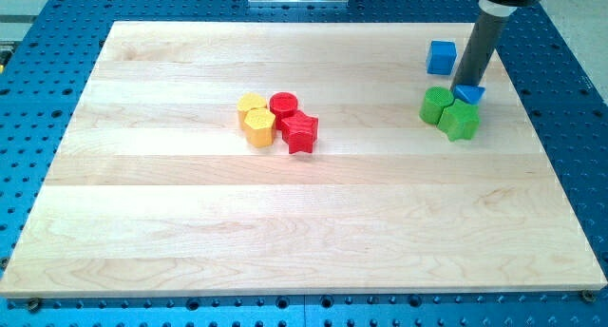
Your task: Slide the blue cube into the green circle
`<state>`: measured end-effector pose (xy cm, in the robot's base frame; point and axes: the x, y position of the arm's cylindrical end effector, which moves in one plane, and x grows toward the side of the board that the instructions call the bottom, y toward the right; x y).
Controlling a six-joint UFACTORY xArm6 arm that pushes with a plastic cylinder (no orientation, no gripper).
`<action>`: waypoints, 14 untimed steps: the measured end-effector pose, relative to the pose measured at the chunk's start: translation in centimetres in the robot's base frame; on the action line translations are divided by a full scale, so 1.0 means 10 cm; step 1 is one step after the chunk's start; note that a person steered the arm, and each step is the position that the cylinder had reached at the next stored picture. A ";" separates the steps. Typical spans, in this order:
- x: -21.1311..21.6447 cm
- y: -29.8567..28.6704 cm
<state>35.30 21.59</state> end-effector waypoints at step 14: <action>0.27 -0.93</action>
<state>37.95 12.27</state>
